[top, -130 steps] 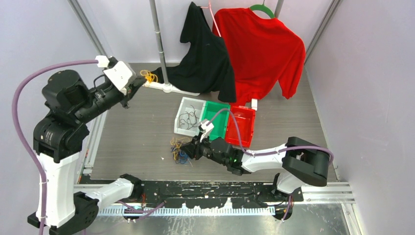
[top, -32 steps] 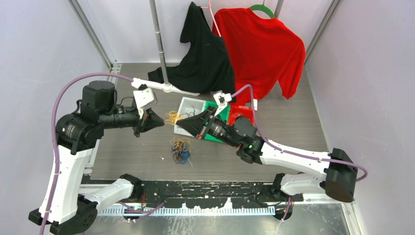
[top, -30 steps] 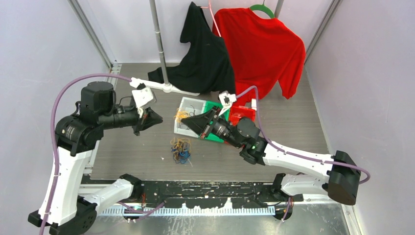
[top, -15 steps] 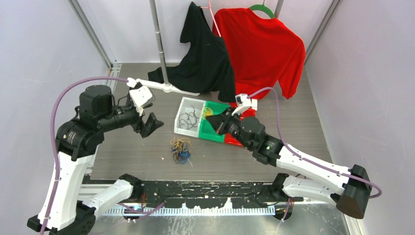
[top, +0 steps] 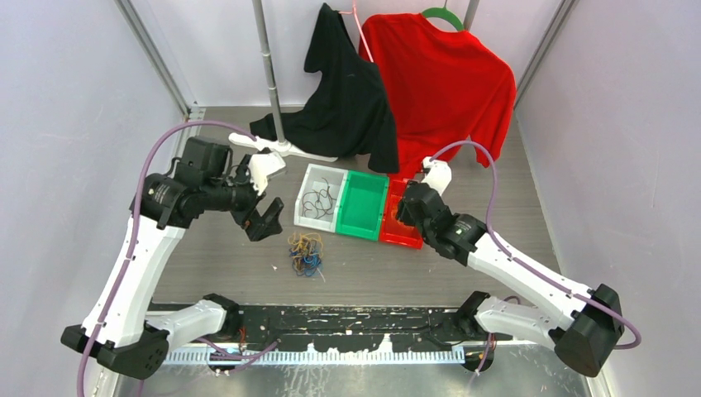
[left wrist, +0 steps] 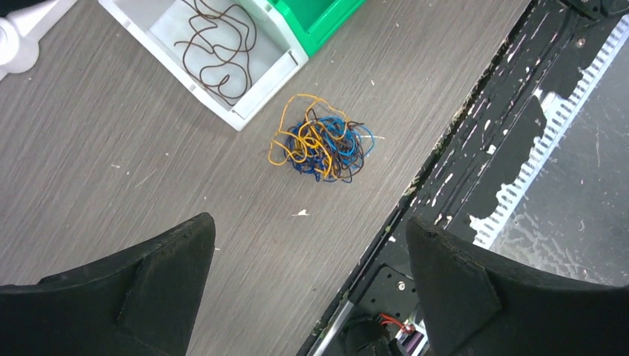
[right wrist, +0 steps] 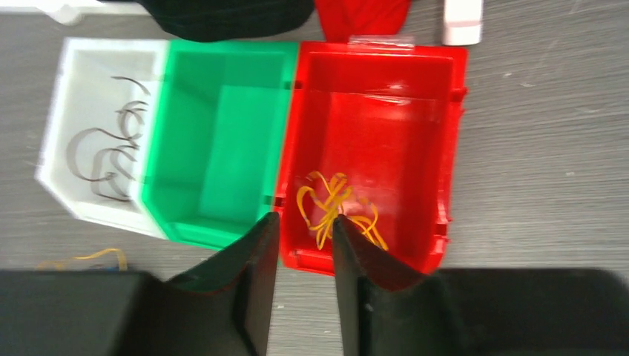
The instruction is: Untangle the cables
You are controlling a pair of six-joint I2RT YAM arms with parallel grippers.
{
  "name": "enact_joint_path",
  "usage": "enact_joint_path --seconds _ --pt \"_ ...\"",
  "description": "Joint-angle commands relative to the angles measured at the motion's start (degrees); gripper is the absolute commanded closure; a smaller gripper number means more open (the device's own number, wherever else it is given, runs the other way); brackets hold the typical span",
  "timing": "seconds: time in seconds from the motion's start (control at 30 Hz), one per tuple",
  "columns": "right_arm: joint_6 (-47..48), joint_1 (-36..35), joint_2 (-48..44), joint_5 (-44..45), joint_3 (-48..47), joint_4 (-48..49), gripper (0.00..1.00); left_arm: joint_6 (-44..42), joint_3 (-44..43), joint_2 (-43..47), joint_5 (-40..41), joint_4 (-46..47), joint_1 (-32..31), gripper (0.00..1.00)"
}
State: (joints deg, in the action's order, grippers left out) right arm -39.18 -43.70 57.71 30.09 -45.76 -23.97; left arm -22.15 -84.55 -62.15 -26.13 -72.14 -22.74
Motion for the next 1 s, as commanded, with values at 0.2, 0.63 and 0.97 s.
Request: enact_joint_path --seconds 0.2,0.63,0.97 --pt "7.92 0.36 3.89 -0.33 -8.31 0.66 0.38 -4.78 -0.12 0.91 3.6 -2.86 0.07 0.01" --pt "9.49 -14.41 23.29 -28.89 -10.61 25.95 0.36 -6.67 7.52 1.39 3.2 0.95 1.55 0.0" --pt "18.06 -12.41 38.87 -40.25 -19.79 24.39 0.36 -8.9 7.95 3.34 1.35 -1.28 2.13 0.02"
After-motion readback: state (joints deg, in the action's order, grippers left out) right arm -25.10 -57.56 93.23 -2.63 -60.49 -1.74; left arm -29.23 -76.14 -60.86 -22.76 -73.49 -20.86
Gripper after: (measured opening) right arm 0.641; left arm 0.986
